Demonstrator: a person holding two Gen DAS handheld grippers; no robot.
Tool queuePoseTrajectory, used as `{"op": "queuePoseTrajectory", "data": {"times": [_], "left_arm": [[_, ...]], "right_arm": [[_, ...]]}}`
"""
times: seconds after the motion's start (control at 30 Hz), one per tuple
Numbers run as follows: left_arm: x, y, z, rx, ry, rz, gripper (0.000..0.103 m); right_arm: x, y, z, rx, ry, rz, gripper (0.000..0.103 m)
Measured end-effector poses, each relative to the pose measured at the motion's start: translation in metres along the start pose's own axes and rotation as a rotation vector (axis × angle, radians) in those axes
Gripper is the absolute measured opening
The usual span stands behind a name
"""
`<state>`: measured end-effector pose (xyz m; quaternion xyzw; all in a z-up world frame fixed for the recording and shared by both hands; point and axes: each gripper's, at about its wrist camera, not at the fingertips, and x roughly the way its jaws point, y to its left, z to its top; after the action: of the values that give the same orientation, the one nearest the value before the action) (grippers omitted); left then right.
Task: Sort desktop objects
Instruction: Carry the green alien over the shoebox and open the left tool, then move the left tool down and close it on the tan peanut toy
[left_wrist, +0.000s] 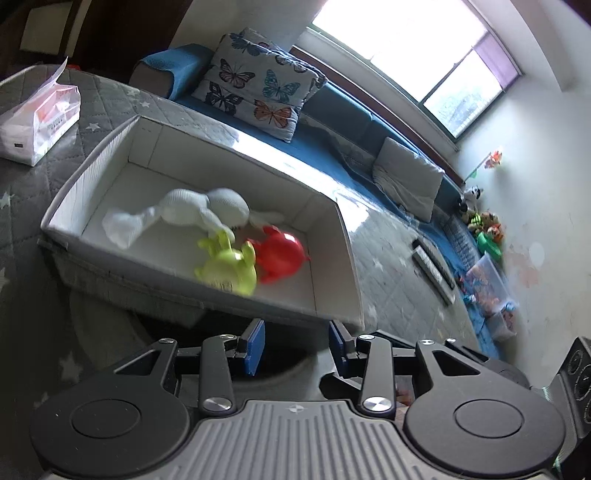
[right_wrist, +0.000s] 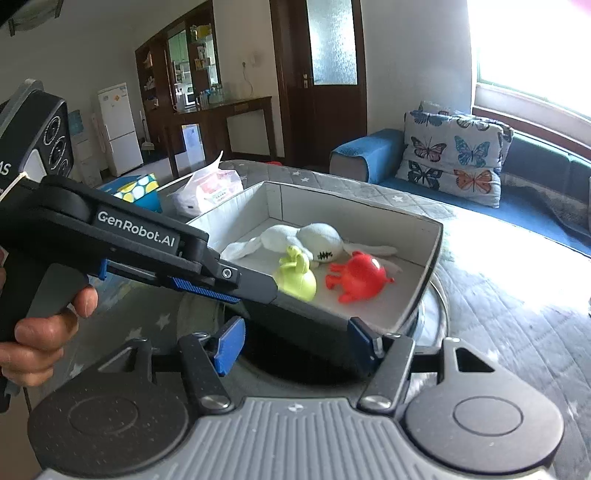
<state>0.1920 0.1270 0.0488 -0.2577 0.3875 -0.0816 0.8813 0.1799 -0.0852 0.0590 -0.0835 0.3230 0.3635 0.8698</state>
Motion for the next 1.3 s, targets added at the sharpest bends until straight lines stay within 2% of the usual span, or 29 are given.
{"op": "queuePoseTrajectory", "data": {"times": [0.57,0.9,1.3], "left_arm": [[-0.015,-0.029,-0.079,0.066,0.027,-0.023,0.040],[-0.012,-0.040,-0.097,0.074,0.046,-0.041,0.040],[0.002,-0.047,-0.106,0.066,0.092,-0.069,0.040]], "right_arm": [[-0.068,0.019,-0.076,0.033,-0.037,-0.030,0.067],[-0.083,0.023,-0.105,0.064,-0.022,-0.035,0.067],[-0.075,0.017,-0.120,0.122,0.012,-0.043,0.066]]}}
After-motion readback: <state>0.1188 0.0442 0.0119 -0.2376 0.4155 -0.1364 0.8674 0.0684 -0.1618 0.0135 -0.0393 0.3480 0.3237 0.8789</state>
